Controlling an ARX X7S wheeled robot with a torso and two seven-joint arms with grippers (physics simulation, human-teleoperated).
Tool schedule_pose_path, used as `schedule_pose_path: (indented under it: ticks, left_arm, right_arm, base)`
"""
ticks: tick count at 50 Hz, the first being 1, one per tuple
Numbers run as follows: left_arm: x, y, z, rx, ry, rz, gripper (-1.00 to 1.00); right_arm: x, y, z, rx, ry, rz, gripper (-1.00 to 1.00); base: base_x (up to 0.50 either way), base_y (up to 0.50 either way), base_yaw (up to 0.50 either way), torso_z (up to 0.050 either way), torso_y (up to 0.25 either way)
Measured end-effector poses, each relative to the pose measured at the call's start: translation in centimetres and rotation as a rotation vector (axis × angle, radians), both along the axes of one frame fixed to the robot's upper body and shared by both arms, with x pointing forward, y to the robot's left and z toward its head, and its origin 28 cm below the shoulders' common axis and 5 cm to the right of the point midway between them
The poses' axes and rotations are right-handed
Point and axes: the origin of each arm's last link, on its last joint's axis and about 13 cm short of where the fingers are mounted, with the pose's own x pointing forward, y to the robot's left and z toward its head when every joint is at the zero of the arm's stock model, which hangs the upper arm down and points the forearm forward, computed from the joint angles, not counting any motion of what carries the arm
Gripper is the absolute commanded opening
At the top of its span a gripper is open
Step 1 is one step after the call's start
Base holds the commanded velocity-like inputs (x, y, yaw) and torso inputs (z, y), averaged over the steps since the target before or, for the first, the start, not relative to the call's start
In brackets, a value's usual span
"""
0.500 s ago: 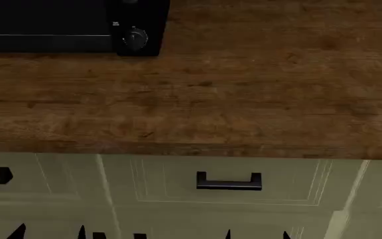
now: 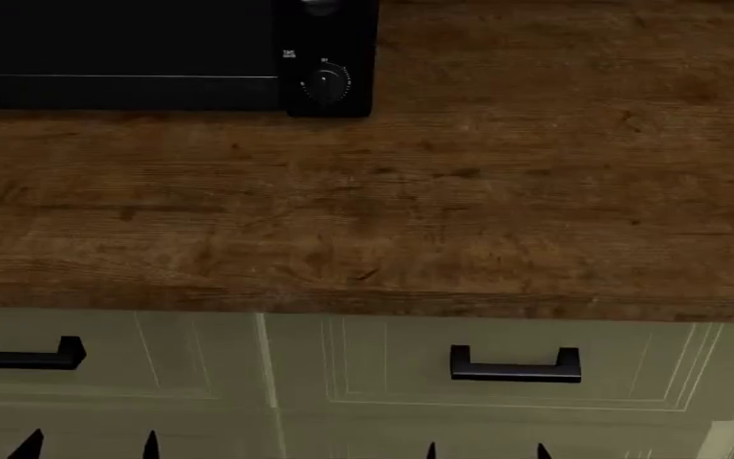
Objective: Decrease the toaster oven temperature.
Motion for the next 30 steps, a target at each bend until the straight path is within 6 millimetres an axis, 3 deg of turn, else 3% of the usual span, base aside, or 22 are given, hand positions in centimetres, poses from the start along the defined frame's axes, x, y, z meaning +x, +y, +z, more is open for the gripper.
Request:
schedule_pose_path:
  ticks: [30]
  left_arm:
    - [0.0, -0.04, 0.23, 0.026, 0.034, 0.007, 1.0]
  right_arm:
    - [-0.36, -0.05, 0.46, 0.012, -0.017, 0.003, 1.0]
  base:
    - [0.0, 0.0, 0.0, 0.0, 0.0]
